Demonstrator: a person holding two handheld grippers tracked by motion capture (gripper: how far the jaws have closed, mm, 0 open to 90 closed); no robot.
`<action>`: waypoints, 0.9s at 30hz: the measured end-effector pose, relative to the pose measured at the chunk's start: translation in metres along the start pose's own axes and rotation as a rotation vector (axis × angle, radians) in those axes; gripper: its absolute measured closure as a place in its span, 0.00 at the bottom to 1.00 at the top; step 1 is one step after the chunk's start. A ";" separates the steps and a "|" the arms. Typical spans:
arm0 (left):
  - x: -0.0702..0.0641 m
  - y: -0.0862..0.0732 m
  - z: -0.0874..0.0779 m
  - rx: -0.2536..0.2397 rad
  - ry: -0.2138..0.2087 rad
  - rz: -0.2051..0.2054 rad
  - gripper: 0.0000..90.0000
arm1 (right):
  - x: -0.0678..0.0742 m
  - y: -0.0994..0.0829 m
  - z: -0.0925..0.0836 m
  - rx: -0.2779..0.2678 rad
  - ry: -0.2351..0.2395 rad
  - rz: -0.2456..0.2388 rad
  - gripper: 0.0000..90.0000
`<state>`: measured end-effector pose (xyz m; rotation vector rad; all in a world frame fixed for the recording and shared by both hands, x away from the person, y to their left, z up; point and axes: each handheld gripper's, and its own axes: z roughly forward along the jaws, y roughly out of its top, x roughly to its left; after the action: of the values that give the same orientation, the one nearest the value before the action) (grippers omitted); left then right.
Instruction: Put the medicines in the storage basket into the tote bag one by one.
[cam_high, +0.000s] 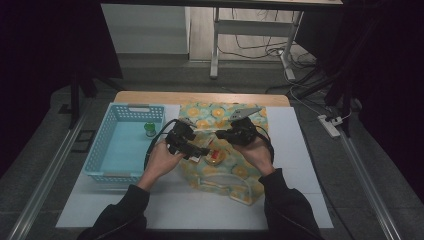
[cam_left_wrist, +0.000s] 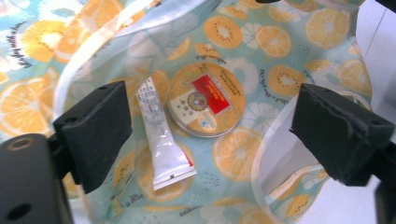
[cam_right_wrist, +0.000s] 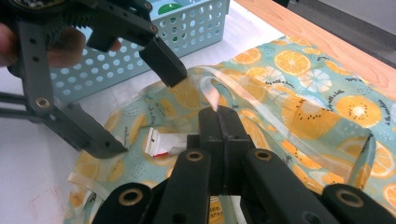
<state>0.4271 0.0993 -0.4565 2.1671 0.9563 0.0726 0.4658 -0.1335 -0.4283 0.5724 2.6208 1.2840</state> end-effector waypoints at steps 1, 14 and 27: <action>0.001 -0.001 -0.001 0.000 0.000 0.000 0.10 | 0.000 0.000 0.000 0.000 -0.001 -0.001 1.00; 0.016 -0.014 -0.025 -0.027 0.028 -0.003 0.00 | -0.001 0.000 0.000 0.001 -0.001 0.001 1.00; 0.038 -0.031 -0.051 -0.039 0.084 -0.043 0.00 | -0.001 -0.001 0.000 0.002 -0.002 0.002 1.00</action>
<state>0.4189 0.1696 -0.4495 2.1215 1.0399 0.1613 0.4666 -0.1344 -0.4288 0.5770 2.6206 1.2805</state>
